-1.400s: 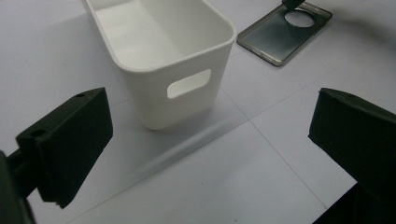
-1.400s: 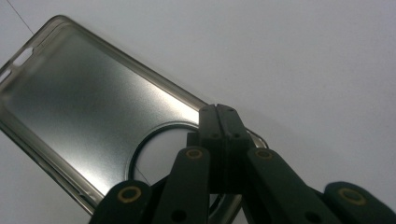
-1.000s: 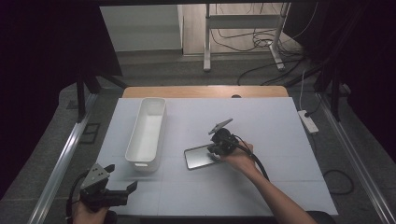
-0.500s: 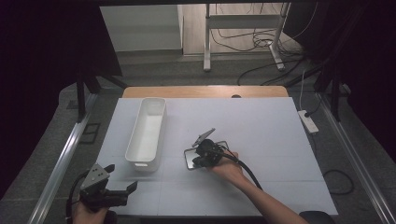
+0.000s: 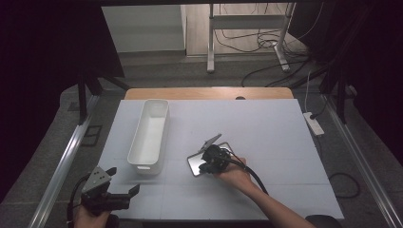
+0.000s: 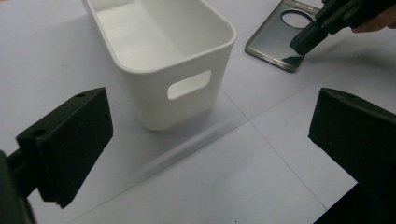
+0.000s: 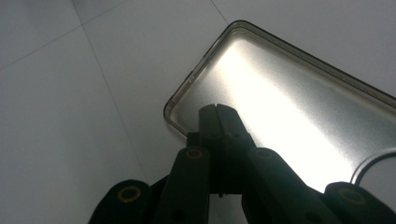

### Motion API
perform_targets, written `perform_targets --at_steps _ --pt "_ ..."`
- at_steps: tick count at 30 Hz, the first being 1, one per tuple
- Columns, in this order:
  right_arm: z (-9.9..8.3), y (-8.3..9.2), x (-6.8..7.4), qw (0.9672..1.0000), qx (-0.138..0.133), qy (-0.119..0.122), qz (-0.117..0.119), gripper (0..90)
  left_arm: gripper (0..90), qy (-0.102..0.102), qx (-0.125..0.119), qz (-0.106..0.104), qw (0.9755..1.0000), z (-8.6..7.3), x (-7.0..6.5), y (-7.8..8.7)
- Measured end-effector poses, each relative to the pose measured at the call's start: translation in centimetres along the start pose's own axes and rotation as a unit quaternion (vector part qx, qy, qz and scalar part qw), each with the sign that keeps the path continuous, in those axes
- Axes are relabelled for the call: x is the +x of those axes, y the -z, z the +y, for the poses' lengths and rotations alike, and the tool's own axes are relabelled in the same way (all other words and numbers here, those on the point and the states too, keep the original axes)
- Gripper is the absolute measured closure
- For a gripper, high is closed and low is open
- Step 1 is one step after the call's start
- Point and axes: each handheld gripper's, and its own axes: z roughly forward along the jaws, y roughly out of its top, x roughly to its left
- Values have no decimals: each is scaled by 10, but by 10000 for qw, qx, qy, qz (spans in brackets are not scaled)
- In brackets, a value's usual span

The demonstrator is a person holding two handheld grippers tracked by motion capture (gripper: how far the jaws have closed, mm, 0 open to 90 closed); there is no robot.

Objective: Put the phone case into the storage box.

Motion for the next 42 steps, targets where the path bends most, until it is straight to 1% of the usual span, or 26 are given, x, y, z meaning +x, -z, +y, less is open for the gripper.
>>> perform_targets --at_steps 4,7,9,13,16,17,19,23,24,31,35,42 --pt "-4 3 -1 10000 75 12 -21 897 4 -7 15 6 10000 0 0 0" --pt "-9 6 -2 9999 124 -64 -12 897 4 2 -10 3 10000 0 0 0" --pt "-12 7 -4 9998 190 -73 -60 897 4 -9 2 5 10000 0 0 0" --pt "-18 10 -6 9997 192 -146 -46 897 4 -23 31 9 10000 1 -1 -1" --pt "-18 10 -5 9996 189 -180 -44 897 4 -16 22 6 10000 1 0 -1" --pt "-18 9 -2 9997 178 -151 29 897 4 -2 24 0 10000 1 0 -1" --pt "-17 8 2 9998 172 -93 77 897 4 4 22 -5 10000 1 0 -1" --pt "-17 7 5 9997 225 -48 75 897 4 -9 -11 6 10000 0 0 0" --pt "-18 8 5 9996 244 -77 76 897 4 -12 -7 3 10000 0 0 0" --pt "-30 18 -1 9995 278 -144 11 897 4 8 -19 -20 10000 0 0 0" --pt "-37 24 -5 9993 308 -181 -87 897 4 -1 7 -20 10000 1 0 -1" --pt "-49 34 -14 9987 336 -322 -184 897 4 -8 7 -20 10000 1 0 -1"
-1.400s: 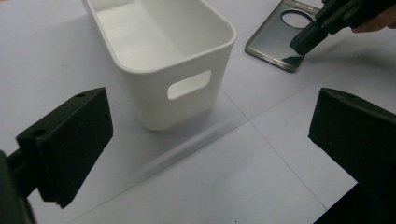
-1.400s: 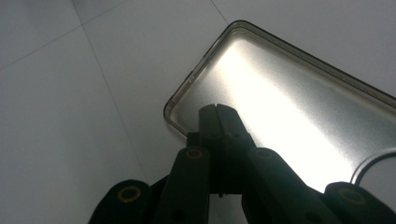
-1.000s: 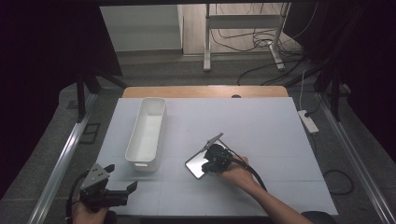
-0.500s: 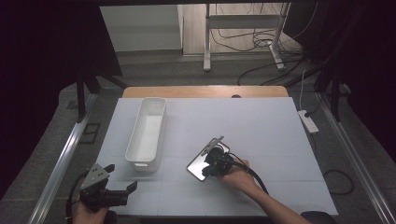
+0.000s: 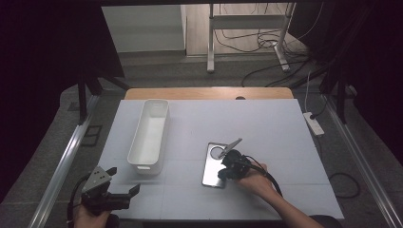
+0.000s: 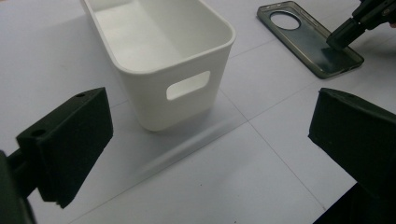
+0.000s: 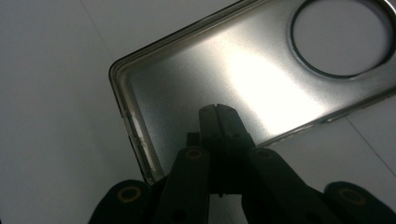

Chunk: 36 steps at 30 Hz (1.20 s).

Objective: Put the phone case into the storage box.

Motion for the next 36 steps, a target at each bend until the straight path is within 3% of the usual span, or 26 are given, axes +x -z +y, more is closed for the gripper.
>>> perform_targets --at_steps 23,36 --pt "-15 14 -37 9985 -146 -360 -378 897 4 -17 1 -60 10000 0 1 -1" --pt "-17 17 -45 9974 -174 -489 -494 897 6 -33 1 -68 10000 1 1 -1"
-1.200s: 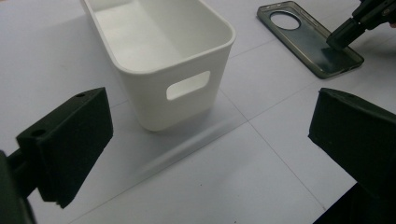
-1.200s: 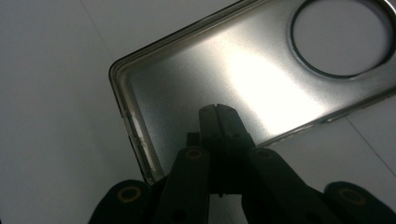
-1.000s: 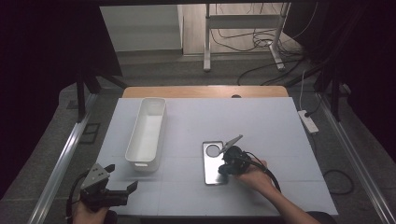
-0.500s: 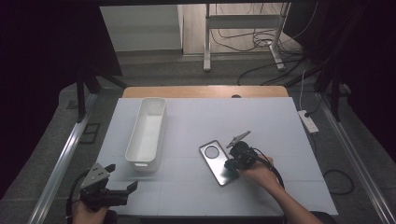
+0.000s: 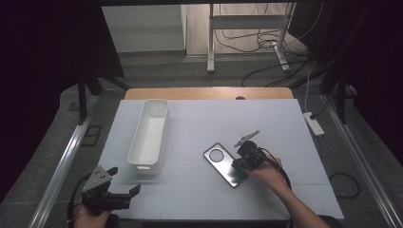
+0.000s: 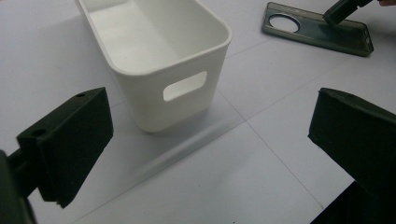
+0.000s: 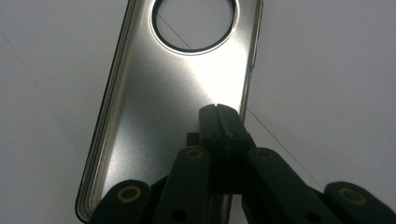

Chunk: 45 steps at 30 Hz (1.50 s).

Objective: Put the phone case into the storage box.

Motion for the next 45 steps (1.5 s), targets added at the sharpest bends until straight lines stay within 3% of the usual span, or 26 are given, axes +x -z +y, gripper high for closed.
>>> perform_targets --at_steps 4,9,15,19,21,24,32,38,41,45 --pt "1 3 3 10000 -40 15 82 851 5 5 6 3 10000 0 0 0" --pt "4 14 8 9996 -230 145 2 745 6 7 -8 -5 10000 0 0 0" --pt "3 25 4 9994 -352 15 -35 577 6 4 -7 -12 10000 0 0 0" --pt "1 31 -1 9989 -440 -91 -154 411 6 -1 -9 -12 10000 0 0 0" --pt "1 32 -2 9987 -464 -98 -187 378 6 3 -15 -12 10000 0 0 0" --pt "-2 35 -7 9980 -541 -277 -184 265 6 -2 -8 -13 10000 0 0 0" --pt "-4 35 -12 9970 -507 -442 -386 62 6 -17 -5 -13 10000 0 0 0" --pt "-4 27 -10 9981 -320 -398 -356 50 7 -27 2 -14 10000 0 0 0" --pt "-4 23 -8 9987 -172 -327 -344 128 7 -23 2 -16 10000 0 0 0" --pt "-4 16 -5 9994 2 -190 -278 336 7 -20 14 -14 10000 0 0 0"
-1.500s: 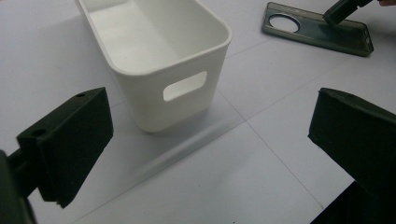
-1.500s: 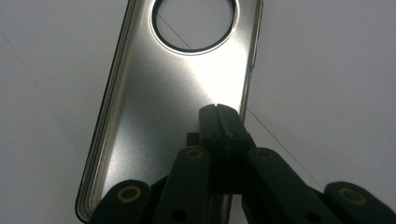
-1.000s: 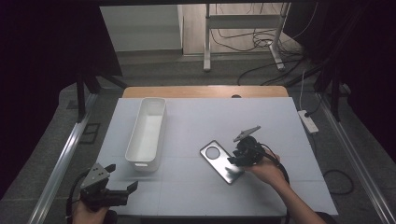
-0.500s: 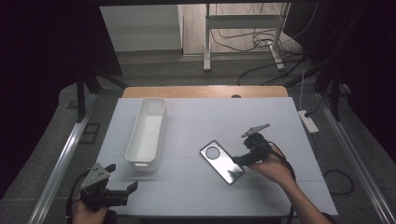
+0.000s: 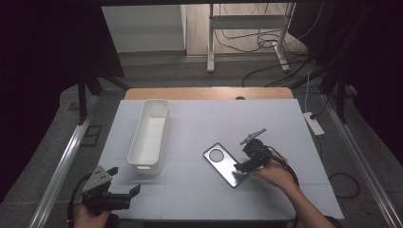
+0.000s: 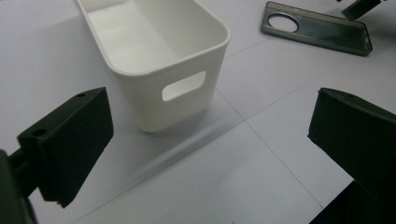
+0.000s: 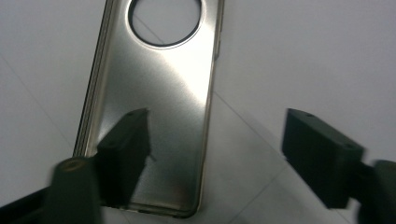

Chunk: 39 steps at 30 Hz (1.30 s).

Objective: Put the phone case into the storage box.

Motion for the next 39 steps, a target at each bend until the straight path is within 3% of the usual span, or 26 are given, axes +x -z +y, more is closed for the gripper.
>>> perform_targets --at_steps 5,13,18,25,35,39 --pt "0 -6 0 9998 152 112 75 599 8 8 23 9 10000 0 0 -1" --pt "0 -10 -5 9990 305 10 330 843 8 1 51 11 10000 0 0 -1" --pt "0 -9 -6 9985 341 -202 372 875 11 -22 87 4 10000 1 -1 -2" --pt "0 -9 -6 9986 354 -130 368 883 19 -16 119 8 9999 1 -1 -3" --pt "1 4 -6 9993 11 -170 319 884 36 41 155 -35 9999 2 1 -3" --pt "2 14 -9 9991 -262 -211 240 883 17 44 136 -62 9999 2 1 -3"
